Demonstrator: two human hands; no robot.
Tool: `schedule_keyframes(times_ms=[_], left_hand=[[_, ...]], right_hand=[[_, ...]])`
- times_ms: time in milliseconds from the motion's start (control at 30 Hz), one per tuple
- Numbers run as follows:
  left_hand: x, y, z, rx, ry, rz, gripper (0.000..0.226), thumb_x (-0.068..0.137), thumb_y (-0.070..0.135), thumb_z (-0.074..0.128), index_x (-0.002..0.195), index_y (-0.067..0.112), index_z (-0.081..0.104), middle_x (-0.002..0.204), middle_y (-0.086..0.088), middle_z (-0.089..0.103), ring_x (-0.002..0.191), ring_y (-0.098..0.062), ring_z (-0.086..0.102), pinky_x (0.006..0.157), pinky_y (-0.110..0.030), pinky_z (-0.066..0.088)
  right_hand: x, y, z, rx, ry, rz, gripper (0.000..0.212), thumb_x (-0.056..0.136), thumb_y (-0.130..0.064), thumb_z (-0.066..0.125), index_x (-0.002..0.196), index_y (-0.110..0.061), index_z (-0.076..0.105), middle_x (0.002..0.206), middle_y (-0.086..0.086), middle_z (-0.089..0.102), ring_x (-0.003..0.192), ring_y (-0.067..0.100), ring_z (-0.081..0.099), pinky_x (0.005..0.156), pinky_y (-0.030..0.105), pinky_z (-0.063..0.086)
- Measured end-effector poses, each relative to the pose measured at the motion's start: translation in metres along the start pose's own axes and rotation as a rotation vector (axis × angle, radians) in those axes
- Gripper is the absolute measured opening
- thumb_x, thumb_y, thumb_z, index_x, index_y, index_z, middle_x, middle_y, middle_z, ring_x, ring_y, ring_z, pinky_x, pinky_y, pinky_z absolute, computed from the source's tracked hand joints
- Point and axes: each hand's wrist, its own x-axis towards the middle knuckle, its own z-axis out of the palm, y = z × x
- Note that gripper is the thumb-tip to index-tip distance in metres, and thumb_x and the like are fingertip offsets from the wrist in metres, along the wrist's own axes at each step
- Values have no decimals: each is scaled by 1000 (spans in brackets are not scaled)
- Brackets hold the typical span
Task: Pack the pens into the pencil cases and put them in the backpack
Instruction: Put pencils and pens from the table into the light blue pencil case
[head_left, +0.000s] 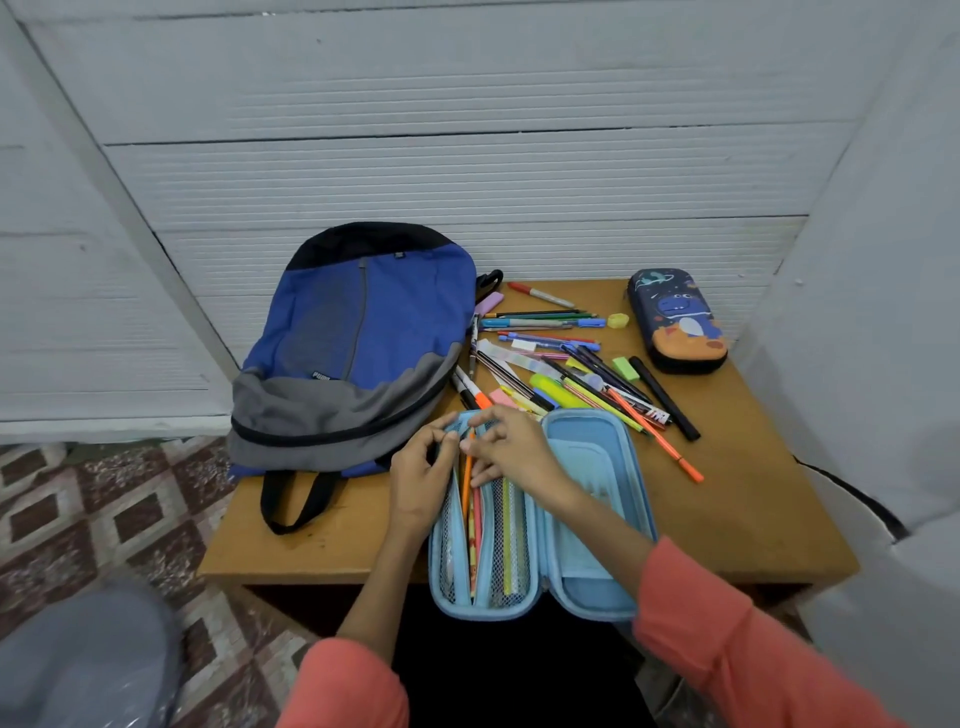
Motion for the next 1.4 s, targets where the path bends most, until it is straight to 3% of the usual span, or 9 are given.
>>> schedule_keyframes(times_ms=[200,300,500,633,733,867,933,1133,1400], left_hand=[[-1,3,0,-18,0,14,21,96,9,57,77,14,64,121,4,67,114,-1,59,99,-24,45],[0,4,-1,-4,-7,30,25,96,10,57,74,21,61,122,4,66,114,-1,59,98,-19,44],[0,1,0,7,-11,40,18,95,10,58,80,15,66,119,8,66,113,-1,60,92,-14,45],[-1,1,-1,18,-20,48,16,95,11,59,80,15,65,119,11,66,110,4,60,90,-13,46],[-1,6,-1,13,-9,27,22,93,13,61,72,19,59,119,11,66,111,3,59,93,-19,46],[-2,5,-1,-15,-23,3,24,89,21,67,69,17,56,122,10,66,114,4,57,99,-32,46],[-2,4,-2,-40,-26,3,29,81,39,69,69,16,56,123,11,65,115,3,56,100,-31,44],[-3,4,-1,-66,-22,4,43,71,55,67,71,13,58,124,10,65,119,-2,56,105,-33,42],[-4,7,-4,-57,-29,-13,44,71,58,66,70,15,57,123,13,65,118,1,56,105,-34,43]], right_hand=[[-4,-5,4,-160,-22,25,41,87,8,61,126,0,56,69,3,60,72,27,71,69,38,61],[-7,-7,9,-252,-17,7,41,83,8,66,121,-3,58,67,0,51,57,15,64,63,30,60],[-10,-6,15,-379,37,-81,31,83,0,68,112,-7,59,68,5,65,49,12,61,67,34,58],[-12,-8,7,-344,37,-104,30,84,-3,69,111,-11,59,71,2,63,48,14,61,52,27,55],[-1,-12,-17,-331,167,-92,22,86,-4,65,107,-11,64,77,2,63,45,12,56,42,23,47],[26,-15,-69,-437,357,-72,22,86,1,56,102,-9,68,81,7,67,71,24,63,59,28,47],[39,-10,-88,-523,390,-30,24,84,2,53,99,-9,69,92,12,70,82,27,64,67,34,49],[57,-11,-86,-688,278,22,12,79,-10,74,85,-19,70,93,8,71,90,24,66,77,35,53],[62,-10,-62,-912,106,-62,8,81,-14,72,88,-17,72,82,-1,58,84,21,62,68,31,49]])
